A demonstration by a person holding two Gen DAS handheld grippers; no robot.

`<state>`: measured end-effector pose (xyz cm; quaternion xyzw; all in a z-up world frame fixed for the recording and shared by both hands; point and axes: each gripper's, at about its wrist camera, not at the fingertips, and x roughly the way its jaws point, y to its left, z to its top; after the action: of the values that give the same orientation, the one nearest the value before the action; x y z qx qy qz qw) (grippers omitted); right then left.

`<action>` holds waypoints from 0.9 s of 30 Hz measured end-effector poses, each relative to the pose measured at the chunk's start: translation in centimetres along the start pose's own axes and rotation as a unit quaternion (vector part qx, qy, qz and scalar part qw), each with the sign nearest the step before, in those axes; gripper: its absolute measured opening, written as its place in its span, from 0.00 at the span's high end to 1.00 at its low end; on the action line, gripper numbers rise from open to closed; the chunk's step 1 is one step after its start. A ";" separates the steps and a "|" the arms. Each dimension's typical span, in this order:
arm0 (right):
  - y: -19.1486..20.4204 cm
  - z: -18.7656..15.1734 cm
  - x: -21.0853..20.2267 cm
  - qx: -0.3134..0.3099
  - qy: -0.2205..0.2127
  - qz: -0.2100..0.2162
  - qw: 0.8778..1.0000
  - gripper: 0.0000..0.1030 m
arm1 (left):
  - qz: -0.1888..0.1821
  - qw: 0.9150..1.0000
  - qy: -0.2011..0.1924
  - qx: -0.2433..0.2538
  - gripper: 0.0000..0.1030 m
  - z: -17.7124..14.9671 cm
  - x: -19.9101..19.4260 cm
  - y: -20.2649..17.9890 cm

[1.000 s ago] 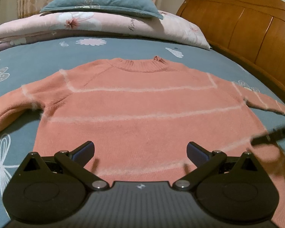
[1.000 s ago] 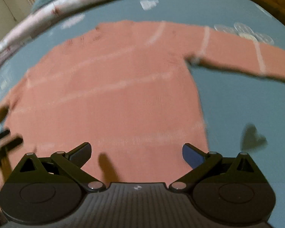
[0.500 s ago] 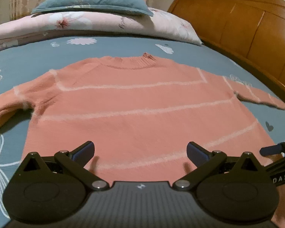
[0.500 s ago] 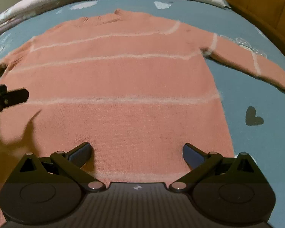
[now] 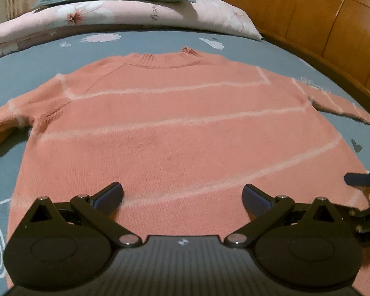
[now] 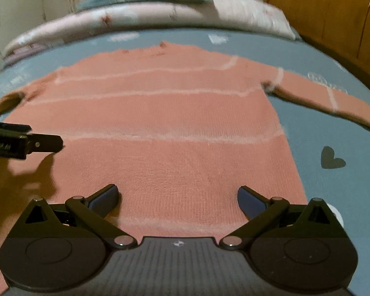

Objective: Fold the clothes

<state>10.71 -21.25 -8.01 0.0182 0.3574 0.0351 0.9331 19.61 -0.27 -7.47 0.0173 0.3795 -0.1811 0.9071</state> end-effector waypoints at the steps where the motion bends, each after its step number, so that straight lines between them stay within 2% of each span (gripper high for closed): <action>1: 0.1 -0.1 -0.1 0.000 -0.004 -0.002 1.000 0.00 | 0.000 1.000 -0.002 0.000 0.01 0.0 0.0 0.0; 7: 1.2 0.6 0.2 0.001 0.004 -0.028 1.000 0.00 | 0.011 1.000 -0.016 0.009 0.01 -0.6 0.2 -0.3; 16: 0.4 0.9 0.3 0.009 0.023 -0.016 1.000 0.00 | 0.044 0.998 -0.034 0.009 0.01 -1.3 0.1 -1.1; 22: 0.3 1.0 0.4 0.012 0.030 -0.014 0.999 0.00 | 0.093 0.995 -0.017 -0.008 0.01 -1.5 -0.3 -2.3; 27: 0.4 0.9 0.3 0.011 0.029 -0.016 0.999 0.00 | 0.094 0.995 -0.007 -0.019 0.01 -1.4 -0.4 -1.9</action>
<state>11.52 -20.86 -7.54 0.0216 0.3847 0.0170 0.9227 17.71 -1.70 -7.95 0.0348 0.3732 -0.0879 0.9229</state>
